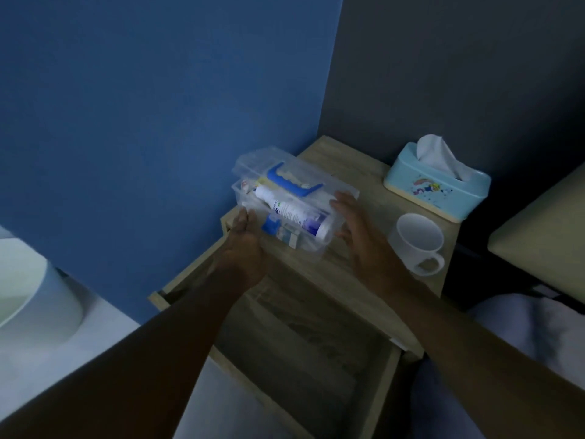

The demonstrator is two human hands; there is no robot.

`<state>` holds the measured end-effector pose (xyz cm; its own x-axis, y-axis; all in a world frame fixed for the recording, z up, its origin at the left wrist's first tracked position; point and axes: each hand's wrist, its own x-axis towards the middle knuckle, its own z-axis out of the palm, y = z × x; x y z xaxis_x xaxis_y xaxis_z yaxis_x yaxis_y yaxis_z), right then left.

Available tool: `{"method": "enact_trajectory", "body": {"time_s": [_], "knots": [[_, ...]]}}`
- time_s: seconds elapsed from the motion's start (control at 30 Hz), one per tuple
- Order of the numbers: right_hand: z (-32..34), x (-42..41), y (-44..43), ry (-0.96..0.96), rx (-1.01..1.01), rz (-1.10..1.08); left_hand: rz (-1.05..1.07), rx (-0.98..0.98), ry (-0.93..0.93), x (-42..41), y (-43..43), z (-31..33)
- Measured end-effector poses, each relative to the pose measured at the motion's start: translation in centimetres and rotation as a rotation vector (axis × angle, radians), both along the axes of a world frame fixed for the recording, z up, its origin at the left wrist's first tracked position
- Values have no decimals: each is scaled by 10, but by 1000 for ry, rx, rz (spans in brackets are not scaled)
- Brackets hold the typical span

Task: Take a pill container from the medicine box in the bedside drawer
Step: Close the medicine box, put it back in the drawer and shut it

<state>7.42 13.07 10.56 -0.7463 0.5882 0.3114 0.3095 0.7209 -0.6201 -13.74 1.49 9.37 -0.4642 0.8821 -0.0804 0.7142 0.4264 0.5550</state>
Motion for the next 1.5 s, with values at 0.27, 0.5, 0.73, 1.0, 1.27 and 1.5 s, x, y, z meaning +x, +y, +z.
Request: {"method": "enact_trajectory", "body": {"time_s": [0.27, 0.5, 0.73, 1.0, 1.27, 1.5], "knots": [[3, -7, -11, -167, 440, -71, -6, -14, -2, 3, -9, -7], [8, -30, -18, -166, 389, -132, 34, 80, -129, 4, -5, -15], [8, -33, -17, -171, 354, -167, 349, 364, -378, 10, 2, -19], [2, -35, -21, -97, 314, -214, 427, 551, -474, 20, 9, -16], [-2, -36, -20, -81, 322, -232, 542, 619, -555, 20, 27, -15], [-5, -36, -20, -41, 306, -225, 630, 620, -636, 26, 26, -26]]}}
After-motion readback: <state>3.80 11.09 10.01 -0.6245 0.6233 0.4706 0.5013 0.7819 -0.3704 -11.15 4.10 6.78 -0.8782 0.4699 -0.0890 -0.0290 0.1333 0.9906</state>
